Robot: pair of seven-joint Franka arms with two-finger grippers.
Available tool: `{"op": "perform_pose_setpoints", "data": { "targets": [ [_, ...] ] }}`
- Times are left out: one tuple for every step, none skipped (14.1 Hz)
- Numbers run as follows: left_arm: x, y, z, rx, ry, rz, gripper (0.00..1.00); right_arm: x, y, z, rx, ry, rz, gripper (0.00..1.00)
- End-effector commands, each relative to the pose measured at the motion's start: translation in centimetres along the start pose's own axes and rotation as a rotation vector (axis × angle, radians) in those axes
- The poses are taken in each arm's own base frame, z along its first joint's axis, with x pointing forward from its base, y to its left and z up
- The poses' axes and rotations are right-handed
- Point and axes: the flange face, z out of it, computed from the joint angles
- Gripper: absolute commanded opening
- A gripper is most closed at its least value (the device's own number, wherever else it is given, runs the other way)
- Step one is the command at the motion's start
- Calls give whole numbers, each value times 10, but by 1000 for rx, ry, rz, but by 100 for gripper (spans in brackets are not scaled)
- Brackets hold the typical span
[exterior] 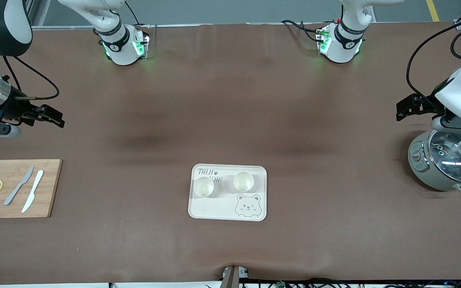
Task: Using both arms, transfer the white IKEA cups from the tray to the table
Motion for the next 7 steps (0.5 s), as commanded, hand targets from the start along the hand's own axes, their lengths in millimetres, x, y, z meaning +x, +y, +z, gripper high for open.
{"op": "perform_pose_setpoints", "data": {
  "targets": [
    [5, 3, -3, -13, 5, -2, 100, -9, -2, -3, 12, 3, 5, 100],
    [5, 3, -3, -13, 5, -3, 100, -10, -2, -6, 12, 6, 5, 100],
    [5, 3, -3, -13, 5, -5, 100, -9, -2, -6, 12, 9, 6, 100],
    [5, 3, -6, -12, 11, -3, 100, -8, -2, -8, 11, 15, 6, 100],
    [10, 4, -10, -10, 23, 1, 100, -7, -2, -9, 11, 23, 6, 100],
    [13, 15, -12, -10, 26, 15, 100, -7, -2, -10, 12, 24, 6, 100],
    [13, 20, -10, -10, 22, 23, 100, -6, -2, -10, 12, 24, 6, 100]
  ]
}}
